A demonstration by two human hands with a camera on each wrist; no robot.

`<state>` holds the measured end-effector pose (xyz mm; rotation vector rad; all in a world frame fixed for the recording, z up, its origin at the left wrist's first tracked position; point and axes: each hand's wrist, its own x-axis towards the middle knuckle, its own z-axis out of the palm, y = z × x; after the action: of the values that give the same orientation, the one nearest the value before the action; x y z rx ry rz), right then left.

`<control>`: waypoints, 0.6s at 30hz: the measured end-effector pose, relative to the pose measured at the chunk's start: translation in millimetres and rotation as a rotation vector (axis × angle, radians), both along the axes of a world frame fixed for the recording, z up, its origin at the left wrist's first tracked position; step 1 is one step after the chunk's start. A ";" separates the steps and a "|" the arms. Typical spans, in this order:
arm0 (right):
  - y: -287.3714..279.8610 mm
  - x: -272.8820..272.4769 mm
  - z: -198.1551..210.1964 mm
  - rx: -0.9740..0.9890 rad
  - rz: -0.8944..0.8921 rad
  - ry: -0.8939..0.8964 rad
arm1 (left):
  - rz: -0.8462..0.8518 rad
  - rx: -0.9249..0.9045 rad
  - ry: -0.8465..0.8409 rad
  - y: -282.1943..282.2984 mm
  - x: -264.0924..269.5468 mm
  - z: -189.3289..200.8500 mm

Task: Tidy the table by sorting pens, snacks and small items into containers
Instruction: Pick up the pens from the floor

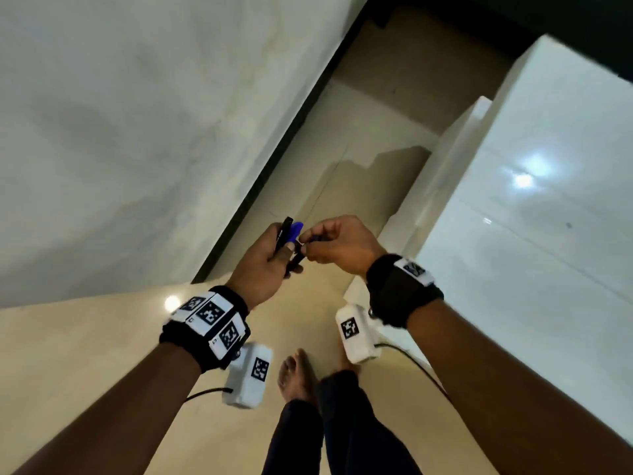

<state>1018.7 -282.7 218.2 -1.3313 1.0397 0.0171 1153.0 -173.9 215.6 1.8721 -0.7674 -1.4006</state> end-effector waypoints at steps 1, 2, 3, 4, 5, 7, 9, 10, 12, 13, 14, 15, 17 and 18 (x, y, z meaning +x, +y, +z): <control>4.8 -12.6 14.4 0.012 -0.085 -0.045 | -0.036 0.002 0.043 -1.9 -10.6 15.0; 10.5 -25.6 28.3 0.018 -0.172 -0.080 | -0.074 -0.005 0.078 -4.0 -22.7 30.8; 16.5 -43.3 42.4 0.009 -0.267 -0.113 | -0.121 -0.022 0.099 -7.0 -38.4 45.1; 21.1 -57.7 51.8 0.008 -0.351 -0.148 | -0.163 -0.049 0.116 -10.1 -51.3 56.6; 26.3 -79.1 60.9 0.019 -0.439 -0.182 | -0.212 -0.064 0.127 -12.5 -68.1 65.1; 34.8 -115.4 73.2 0.066 -0.580 -0.261 | -0.322 -0.102 0.124 -14.9 -95.4 79.0; 45.6 -160.3 83.5 0.044 -0.630 -0.293 | -0.457 -0.125 0.115 -15.8 -133.4 89.2; 54.0 -185.3 88.0 0.007 -0.627 -0.277 | -0.512 -0.110 0.118 -13.4 -156.4 93.9; 67.6 -223.2 95.6 -0.078 -0.591 -0.222 | -0.572 -0.060 0.135 -7.8 -192.6 99.8; 77.1 -248.6 100.3 -0.111 -0.578 -0.194 | -0.600 -0.036 0.153 -2.9 -217.7 103.6; 84.8 -268.9 104.1 -0.134 -0.564 -0.168 | -0.621 -0.020 0.170 1.9 -238.1 107.5; 93.6 -297.1 109.2 -0.162 -0.561 -0.143 | -0.643 -0.006 0.189 7.3 -265.6 111.1; 108.5 -338.0 118.4 -0.211 -0.547 -0.107 | -0.652 0.019 0.237 17.5 -307.6 118.2; 117.0 -366.0 125.1 -0.223 -0.553 -0.092 | -0.661 0.031 0.267 23.1 -336.0 124.2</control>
<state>652.7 -165.6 343.3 -1.1871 1.3269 -0.5839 817.0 -150.8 339.8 1.4571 -1.2968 -2.0178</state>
